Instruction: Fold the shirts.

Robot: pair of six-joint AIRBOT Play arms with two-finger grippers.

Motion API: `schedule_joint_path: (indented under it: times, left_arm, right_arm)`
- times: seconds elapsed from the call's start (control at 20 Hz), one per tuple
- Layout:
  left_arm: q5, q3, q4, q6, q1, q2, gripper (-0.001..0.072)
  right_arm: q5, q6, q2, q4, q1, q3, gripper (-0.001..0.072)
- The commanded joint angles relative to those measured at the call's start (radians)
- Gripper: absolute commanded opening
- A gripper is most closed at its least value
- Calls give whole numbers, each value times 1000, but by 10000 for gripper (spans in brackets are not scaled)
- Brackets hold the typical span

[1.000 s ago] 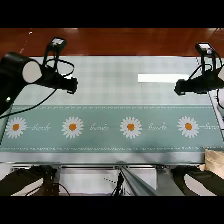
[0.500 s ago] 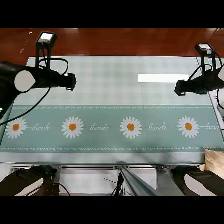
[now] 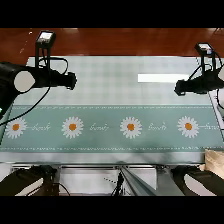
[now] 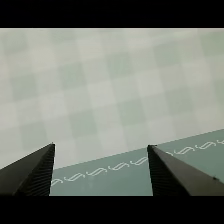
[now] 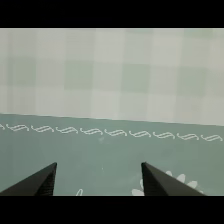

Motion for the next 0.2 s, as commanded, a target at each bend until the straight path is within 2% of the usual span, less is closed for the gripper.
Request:
schedule_joint_path:
  times: [0.0, 0.15]
  left_arm:
    - [0, 0, 0, 1, 1, 1, 720]
    - [0, 0, 0, 1, 1, 1, 720]
  right_arm:
    - [0, 0, 0, 0, 1, 1, 603]
    - [0, 0, 0, 0, 1, 1, 603]
